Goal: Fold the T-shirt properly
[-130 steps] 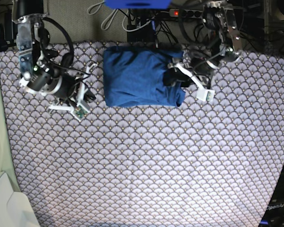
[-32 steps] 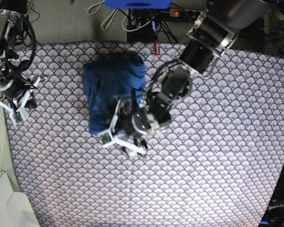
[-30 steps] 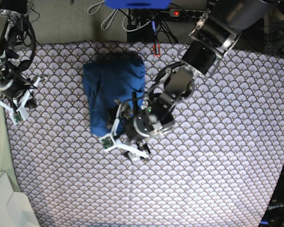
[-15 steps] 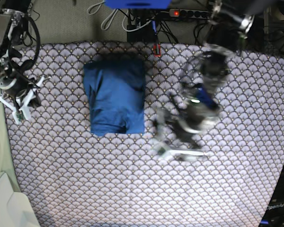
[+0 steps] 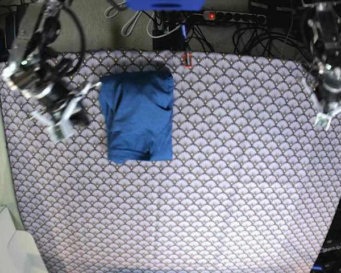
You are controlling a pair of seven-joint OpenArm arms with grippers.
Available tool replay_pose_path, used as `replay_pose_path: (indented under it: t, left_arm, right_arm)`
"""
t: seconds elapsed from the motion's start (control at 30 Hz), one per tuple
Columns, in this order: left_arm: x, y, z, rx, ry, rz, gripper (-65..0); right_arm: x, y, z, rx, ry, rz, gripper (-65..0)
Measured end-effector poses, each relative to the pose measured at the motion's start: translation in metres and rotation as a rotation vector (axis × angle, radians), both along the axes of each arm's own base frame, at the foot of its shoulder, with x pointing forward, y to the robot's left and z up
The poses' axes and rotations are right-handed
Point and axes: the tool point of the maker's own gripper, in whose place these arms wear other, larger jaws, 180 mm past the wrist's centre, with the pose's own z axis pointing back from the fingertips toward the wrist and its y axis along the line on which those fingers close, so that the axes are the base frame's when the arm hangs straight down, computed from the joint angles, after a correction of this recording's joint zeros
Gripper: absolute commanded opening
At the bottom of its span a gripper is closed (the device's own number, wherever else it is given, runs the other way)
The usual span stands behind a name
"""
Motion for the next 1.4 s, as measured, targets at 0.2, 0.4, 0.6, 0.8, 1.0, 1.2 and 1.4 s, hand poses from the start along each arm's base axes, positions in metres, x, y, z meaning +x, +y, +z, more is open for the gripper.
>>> replay_pose_path:
  t: [0.2, 0.4, 0.6, 0.8, 1.0, 1.2, 1.4]
  left_arm:
    - [-0.043, -0.03, -0.025, -0.056, 0.152, -0.133, -64.8]
    - [-0.076, -0.03, -0.039, -0.101, 0.218, -0.095, -64.8]
    - [-0.082, -0.024, -0.038, -0.119, 0.212, -0.07, -64.8]
    - [-0.082, -0.021, -0.036, -0.112, 0.212, -0.065, -64.8]
    - [-0.081, -0.022, -0.036, -0.111, 0.212, -0.07, -64.8]
    - [-0.079, -0.025, -0.034, -0.11, 0.204, -0.077, -64.8]
    - [-0.087, -0.073, -0.05, -0.153, 0.274, -0.227, -64.8]
  right_arm:
    - [-0.013, 0.081, -0.016, 0.089, 0.063, 0.202, -65.0]
    - [-0.02, 0.11, -0.016, 0.121, 0.07, 0.272, -65.0]
    - [-0.035, 0.112, -0.061, 0.16, 0.214, 0.263, -65.0]
    - [-0.036, 0.118, -0.076, 0.234, 0.228, 0.24, -65.0]
    - [-0.036, 0.116, -0.072, 0.207, 0.216, 0.253, -65.0]
    - [-0.019, 0.101, -0.015, 0.105, 0.043, 0.275, -65.0]
    - [-0.038, 0.05, -0.021, 0.041, 0.086, 0.142, -65.0]
